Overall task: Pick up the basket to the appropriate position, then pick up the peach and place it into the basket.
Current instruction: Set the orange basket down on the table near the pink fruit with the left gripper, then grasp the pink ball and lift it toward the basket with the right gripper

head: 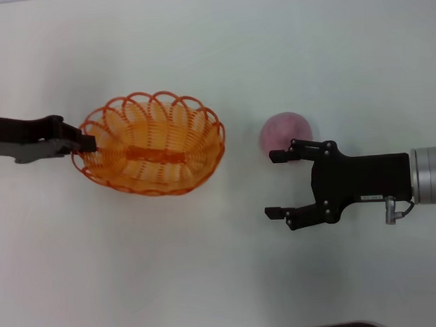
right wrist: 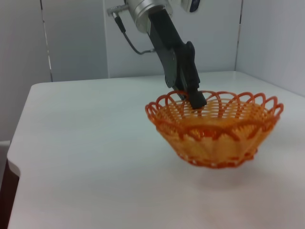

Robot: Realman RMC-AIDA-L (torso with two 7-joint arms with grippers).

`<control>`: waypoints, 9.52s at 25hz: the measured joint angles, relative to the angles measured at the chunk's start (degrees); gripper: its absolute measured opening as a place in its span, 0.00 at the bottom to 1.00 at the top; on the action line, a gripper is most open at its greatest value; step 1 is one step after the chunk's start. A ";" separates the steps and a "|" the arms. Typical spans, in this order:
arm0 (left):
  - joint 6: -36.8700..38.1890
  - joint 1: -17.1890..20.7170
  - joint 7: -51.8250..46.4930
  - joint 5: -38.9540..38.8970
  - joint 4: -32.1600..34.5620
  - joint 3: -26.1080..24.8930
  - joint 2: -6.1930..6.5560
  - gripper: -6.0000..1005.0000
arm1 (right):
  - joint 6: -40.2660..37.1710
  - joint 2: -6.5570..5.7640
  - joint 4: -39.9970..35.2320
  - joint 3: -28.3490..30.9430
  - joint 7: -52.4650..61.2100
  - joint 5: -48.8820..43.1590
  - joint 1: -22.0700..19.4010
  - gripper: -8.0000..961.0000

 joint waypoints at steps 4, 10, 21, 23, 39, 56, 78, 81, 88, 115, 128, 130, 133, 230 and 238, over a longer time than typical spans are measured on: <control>-0.68 0.89 0.01 -0.39 0.68 0.29 -1.45 0.07 | 0.02 0.00 0.00 0.00 0.00 0.00 0.01 0.98; -4.78 4.48 -0.43 -5.47 1.42 1.17 -3.37 0.07 | 0.05 0.00 0.10 0.00 0.00 0.00 -0.17 0.98; -10.45 7.94 -1.03 -9.83 0.01 7.86 -3.46 0.07 | 0.11 0.00 0.26 0.00 0.00 0.09 -0.23 0.98; -11.47 8.20 -1.19 -10.01 -0.07 8.81 -3.51 0.07 | 0.11 0.00 0.49 0.00 -0.01 0.09 -0.16 0.98; -13.70 9.35 -1.54 -10.47 0.31 10.44 -3.54 0.08 | 0.11 0.00 0.80 0.00 -0.04 0.04 0.04 0.98; -10.99 9.64 -1.64 -13.90 0.34 10.99 -2.98 0.16 | 0.11 0.00 0.79 0.00 0.00 -0.01 0.02 0.98; -11.09 11.11 9.68 -17.79 3.08 8.69 -2.47 0.86 | 0.11 0.00 0.79 0.00 0.00 0.16 0.02 0.98; -7.81 13.15 26.37 -25.67 3.09 7.30 -2.62 0.89 | 0.11 0.00 0.79 0.00 -0.04 0.24 0.03 0.98; -3.75 17.02 51.47 -35.27 2.57 7.11 -2.77 0.88 | 0.05 0.00 0.79 0.00 0.01 0.24 0.09 0.98; 3.77 24.03 67.62 -27.94 2.26 5.35 -2.95 0.87 | -0.34 0.00 0.79 0.09 -0.40 0.27 -0.13 0.98; 0.60 26.21 80.72 -26.11 -6.70 5.20 -3.38 0.85 | -0.06 0.00 0.79 0.09 -0.44 0.12 -0.33 0.98; 0.85 26.22 80.71 -25.73 -6.71 5.22 -3.33 0.84 | -0.06 0.00 0.79 0.09 -0.44 0.08 -0.33 0.98; 0.89 26.00 80.43 -24.10 -6.80 5.33 -3.32 0.84 | -0.07 -0.05 0.79 0.09 -0.44 0.03 -0.36 0.98; 1.39 24.49 78.09 -23.33 -6.86 5.29 -3.02 0.84 | 6.52 0.16 -25.78 -21.65 51.67 -30.20 17.84 0.98; 1.39 24.57 78.09 -23.33 -6.81 5.29 -3.02 0.84 | 6.59 0.02 -26.05 -21.54 52.28 -29.39 17.70 0.78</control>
